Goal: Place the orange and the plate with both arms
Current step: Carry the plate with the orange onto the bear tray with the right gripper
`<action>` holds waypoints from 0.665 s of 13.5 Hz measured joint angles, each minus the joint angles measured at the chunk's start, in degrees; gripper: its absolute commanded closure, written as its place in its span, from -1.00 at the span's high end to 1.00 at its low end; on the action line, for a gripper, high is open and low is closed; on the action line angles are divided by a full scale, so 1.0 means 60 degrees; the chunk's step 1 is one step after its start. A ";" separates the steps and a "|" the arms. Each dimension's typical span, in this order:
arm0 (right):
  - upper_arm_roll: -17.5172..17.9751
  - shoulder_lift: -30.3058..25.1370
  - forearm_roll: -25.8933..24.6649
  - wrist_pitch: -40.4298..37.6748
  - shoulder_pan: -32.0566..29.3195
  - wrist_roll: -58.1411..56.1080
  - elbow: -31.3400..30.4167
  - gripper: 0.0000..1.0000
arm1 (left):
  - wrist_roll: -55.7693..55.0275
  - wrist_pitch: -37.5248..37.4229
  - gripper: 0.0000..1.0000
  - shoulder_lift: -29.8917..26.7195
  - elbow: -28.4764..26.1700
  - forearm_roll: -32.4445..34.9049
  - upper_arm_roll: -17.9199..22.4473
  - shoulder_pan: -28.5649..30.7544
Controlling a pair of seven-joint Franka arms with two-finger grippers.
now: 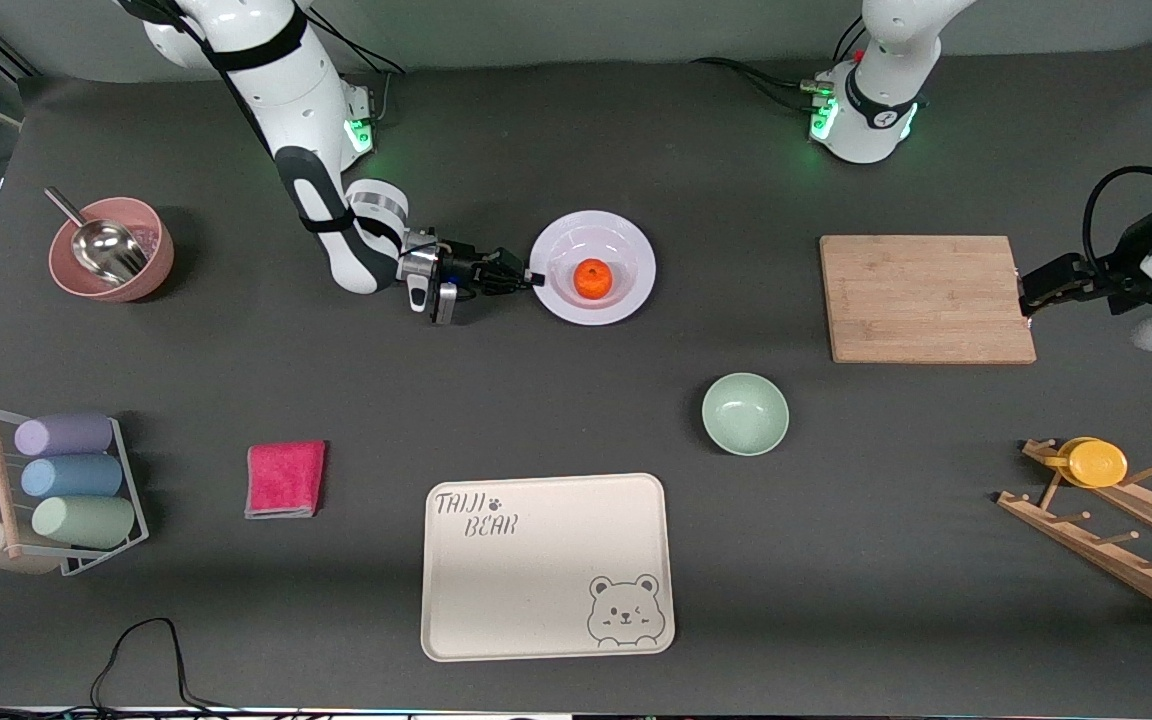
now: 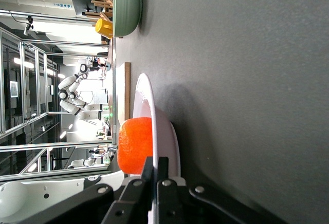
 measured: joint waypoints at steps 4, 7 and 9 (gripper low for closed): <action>-0.0004 -0.0190 0.0024 -0.0016 -0.0068 0.0019 0.0140 -1.00 | 0.0001 -0.0156 1.00 -0.0280 -0.0256 -0.0534 0.0566 0.0006; -0.0016 -0.1026 -0.0205 -0.0001 -0.0492 0.0460 0.0164 -1.00 | 0.0016 -0.0175 1.00 -0.0279 -0.0302 -0.0637 0.0826 0.0012; -0.0023 -0.1731 -0.0852 0.0027 -0.0913 0.1153 0.0141 -1.00 | -0.0007 -0.0171 1.00 -0.0289 -0.0301 -0.0688 0.0830 0.0004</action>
